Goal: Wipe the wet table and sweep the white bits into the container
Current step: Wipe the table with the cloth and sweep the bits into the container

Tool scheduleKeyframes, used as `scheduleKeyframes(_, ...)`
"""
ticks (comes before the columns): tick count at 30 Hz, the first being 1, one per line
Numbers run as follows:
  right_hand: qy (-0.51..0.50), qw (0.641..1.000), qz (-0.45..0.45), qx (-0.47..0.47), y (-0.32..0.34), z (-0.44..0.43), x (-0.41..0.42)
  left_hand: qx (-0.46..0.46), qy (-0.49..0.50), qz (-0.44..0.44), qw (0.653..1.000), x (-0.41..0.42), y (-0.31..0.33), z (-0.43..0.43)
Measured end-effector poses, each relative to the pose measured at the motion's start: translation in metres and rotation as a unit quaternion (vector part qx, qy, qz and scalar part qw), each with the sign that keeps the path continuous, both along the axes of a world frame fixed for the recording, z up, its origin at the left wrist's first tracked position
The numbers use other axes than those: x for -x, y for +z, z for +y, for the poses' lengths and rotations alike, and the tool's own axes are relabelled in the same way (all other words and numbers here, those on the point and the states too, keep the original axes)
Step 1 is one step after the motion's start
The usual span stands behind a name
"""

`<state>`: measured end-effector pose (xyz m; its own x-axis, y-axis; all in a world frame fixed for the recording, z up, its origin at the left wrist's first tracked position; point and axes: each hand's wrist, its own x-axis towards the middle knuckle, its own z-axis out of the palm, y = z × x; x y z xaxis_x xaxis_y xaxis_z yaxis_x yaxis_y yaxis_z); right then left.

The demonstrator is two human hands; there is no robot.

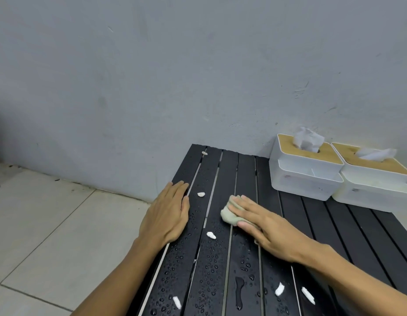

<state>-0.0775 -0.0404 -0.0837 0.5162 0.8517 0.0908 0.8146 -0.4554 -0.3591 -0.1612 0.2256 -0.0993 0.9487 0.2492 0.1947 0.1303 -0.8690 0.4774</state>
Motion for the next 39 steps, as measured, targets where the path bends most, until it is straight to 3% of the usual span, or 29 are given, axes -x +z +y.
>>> scheduleKeyframes(5,-0.142,0.987,-0.032,-0.067,-0.005,0.036,-0.058,0.007,-0.002,0.001,1.000,0.000,-0.002,0.001)
scheduleKeyframes(10,-0.228,0.967,-0.092,-0.064,-0.008,0.080,-0.138,0.011,-0.003,-0.005,1.000,-0.001,-0.002,0.001)
scheduleKeyframes(17,-0.201,0.979,-0.038,-0.015,-0.010,0.131,-0.175,0.011,0.000,-0.013,1.000,0.000,-0.002,0.001)
scheduleKeyframes(21,-0.147,0.989,-0.029,-0.002,-0.014,0.114,-0.146,0.016,0.002,-0.015,1.000,0.000,-0.001,0.001)
scheduleKeyframes(26,-0.049,0.992,-0.026,-0.113,-0.006,0.076,-0.101,0.022,0.001,-0.021,1.000,0.001,0.001,0.000)
scheduleKeyframes(30,-0.160,0.966,0.002,-0.203,0.000,0.105,-0.130,0.021,0.000,-0.022,1.000,0.001,0.000,0.000)
scheduleKeyframes(34,-0.258,0.955,0.016,-0.143,-0.018,0.151,-0.183,0.020,0.001,-0.029,0.999,0.001,-0.001,0.001)
scheduleKeyframes(39,-0.223,0.963,0.026,-0.150,-0.012,0.188,-0.185,0.020,0.003,-0.040,0.999,0.000,-0.003,0.001)
